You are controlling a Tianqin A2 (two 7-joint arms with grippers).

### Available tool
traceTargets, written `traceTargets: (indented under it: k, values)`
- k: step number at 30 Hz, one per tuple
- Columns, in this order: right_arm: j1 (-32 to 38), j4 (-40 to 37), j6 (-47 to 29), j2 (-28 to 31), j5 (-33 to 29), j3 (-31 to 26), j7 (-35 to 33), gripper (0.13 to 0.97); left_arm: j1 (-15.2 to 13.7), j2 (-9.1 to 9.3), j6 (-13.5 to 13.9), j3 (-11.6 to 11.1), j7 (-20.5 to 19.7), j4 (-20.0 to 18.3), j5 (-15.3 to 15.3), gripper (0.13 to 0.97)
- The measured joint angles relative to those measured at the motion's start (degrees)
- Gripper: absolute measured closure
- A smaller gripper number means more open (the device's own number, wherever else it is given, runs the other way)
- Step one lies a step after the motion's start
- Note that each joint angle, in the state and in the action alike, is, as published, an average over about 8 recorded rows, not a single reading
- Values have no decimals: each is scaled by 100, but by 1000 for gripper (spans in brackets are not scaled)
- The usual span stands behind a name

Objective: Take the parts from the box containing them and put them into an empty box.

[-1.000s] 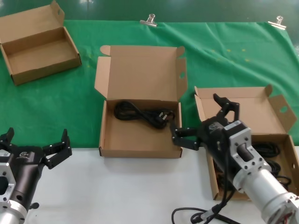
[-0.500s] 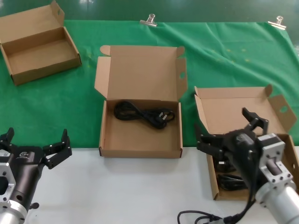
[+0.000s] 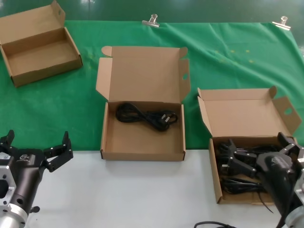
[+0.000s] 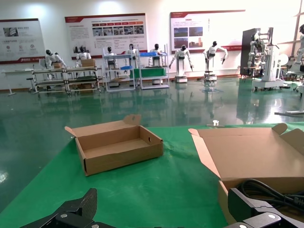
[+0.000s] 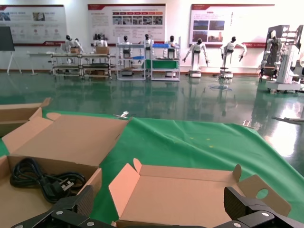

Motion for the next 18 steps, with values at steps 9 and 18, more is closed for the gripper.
traceTargets:
  k: [9, 18]
  values:
    - [-74, 11, -30, -29, -84, 102, 91, 129, 0, 0, 0, 0, 3, 0, -1, 132]
    - [-74, 11, -30, -29, -84, 102, 91, 129, 0, 0, 0, 0, 1, 0, 0, 132]
